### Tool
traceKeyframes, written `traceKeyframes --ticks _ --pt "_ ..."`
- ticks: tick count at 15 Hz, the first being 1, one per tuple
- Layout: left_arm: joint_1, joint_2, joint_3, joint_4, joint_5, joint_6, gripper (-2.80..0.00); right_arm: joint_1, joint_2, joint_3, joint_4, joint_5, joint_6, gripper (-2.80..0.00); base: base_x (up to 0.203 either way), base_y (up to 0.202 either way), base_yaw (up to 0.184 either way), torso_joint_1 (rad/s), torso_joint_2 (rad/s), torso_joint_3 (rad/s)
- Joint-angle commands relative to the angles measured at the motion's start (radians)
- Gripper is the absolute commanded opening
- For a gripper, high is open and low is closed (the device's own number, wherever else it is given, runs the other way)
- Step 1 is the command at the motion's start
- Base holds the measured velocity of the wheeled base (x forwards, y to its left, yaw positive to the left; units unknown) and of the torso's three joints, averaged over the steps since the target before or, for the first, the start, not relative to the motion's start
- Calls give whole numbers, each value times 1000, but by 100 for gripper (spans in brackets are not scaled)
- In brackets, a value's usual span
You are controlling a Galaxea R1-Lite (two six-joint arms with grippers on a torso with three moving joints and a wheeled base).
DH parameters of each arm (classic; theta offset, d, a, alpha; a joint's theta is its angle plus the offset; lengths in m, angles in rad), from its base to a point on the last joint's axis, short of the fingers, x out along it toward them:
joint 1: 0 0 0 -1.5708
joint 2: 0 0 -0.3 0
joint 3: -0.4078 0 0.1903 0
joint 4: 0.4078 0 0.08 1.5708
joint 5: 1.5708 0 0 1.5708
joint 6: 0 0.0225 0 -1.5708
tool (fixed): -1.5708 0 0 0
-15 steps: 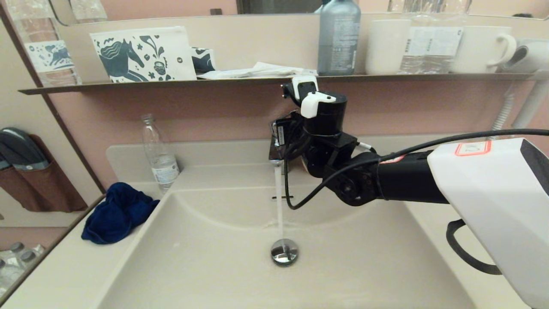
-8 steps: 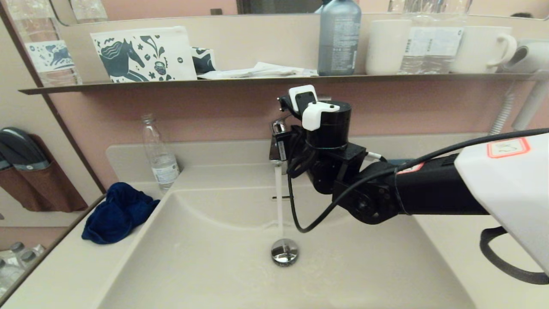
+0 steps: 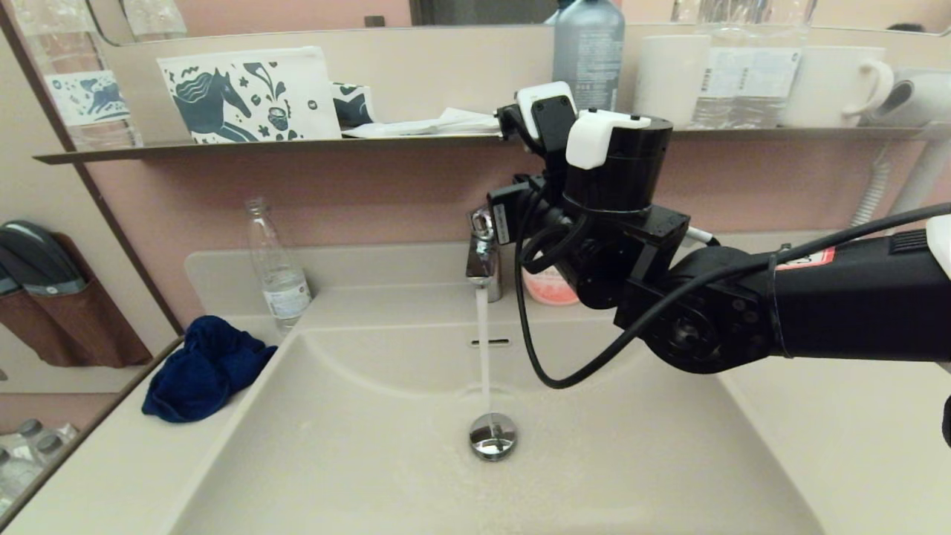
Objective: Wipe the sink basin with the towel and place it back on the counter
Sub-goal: Turn on the faucet
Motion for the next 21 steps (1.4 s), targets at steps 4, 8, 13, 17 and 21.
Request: traceKeyframes --ticks 4,8,13,17,21 --pt "0 1 0 0 0 0 -280 -26 110 -219 23 21 -50 -280 0 0 0 0 0 0" --pt "0 1 0 0 0 1 -280 -60 180 -338 152 59 -62 -280 0 0 0 0 0 0" --pt "0 1 0 0 0 0 -280 -104 206 -338 150 76 -64 -280 0 0 0 0 0 0" --pt "0 1 0 0 0 0 -280 -113 226 -338 152 81 -64 -280 0 0 0 0 0 0" --pt "0 1 0 0 0 0 -280 -99 243 -338 152 91 -63 -280 0 0 0 0 0 0"
